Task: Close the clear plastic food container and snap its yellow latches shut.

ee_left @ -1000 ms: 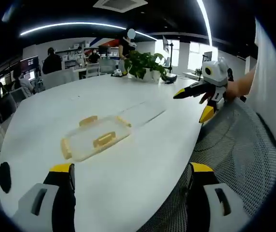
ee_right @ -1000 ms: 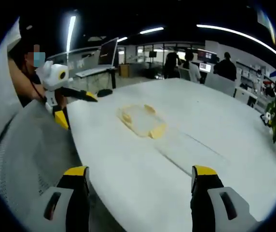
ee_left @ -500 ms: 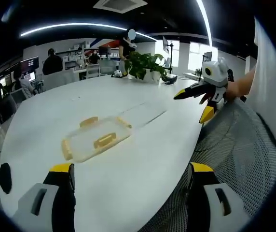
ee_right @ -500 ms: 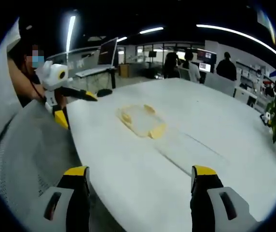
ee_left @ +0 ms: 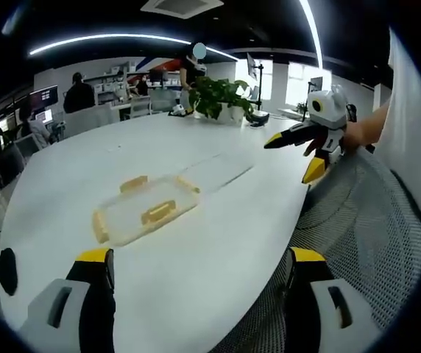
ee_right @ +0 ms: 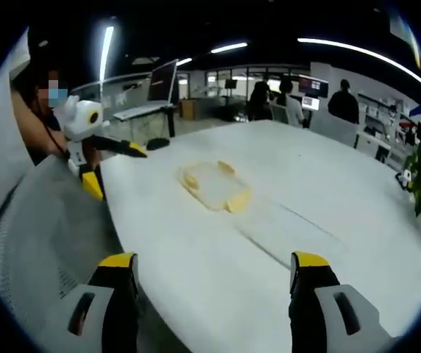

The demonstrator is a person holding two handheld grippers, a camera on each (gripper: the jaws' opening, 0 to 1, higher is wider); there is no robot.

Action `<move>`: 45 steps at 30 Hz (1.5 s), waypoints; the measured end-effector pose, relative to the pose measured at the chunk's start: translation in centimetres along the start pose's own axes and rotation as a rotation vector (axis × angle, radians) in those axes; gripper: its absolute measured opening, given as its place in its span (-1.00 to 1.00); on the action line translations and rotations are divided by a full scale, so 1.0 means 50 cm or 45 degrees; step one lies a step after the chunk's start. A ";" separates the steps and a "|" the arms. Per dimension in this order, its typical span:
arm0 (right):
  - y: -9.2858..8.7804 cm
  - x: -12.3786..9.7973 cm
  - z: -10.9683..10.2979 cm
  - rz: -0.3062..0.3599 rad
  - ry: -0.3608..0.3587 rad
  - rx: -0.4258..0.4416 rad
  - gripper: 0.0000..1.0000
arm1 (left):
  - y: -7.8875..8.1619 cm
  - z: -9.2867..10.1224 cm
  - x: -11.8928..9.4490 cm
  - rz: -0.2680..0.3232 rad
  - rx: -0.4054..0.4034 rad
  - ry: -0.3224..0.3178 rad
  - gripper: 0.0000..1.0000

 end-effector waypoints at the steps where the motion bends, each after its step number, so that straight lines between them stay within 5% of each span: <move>1: 0.000 0.000 0.000 0.002 0.000 -0.002 0.70 | 0.000 0.001 0.000 -0.001 0.002 -0.001 0.96; 29: 0.005 -0.006 0.004 0.032 -0.012 0.034 0.71 | -0.019 0.013 -0.001 -0.050 -0.020 -0.019 0.93; 45: -0.001 0.002 -0.003 -0.025 0.011 -0.001 0.70 | -0.011 0.006 0.002 -0.036 -0.020 -0.039 0.93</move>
Point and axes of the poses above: the point that each gripper's makers call its tool centre point, and the gripper's own axes: x roughly forward along the fingers, z roughly to its right, y roughly out of its top, the point moved 1 cm from there along -x, roughly backward along the fingers, and after that the axes turned 13 degrees about x, right-handed, at the moved point
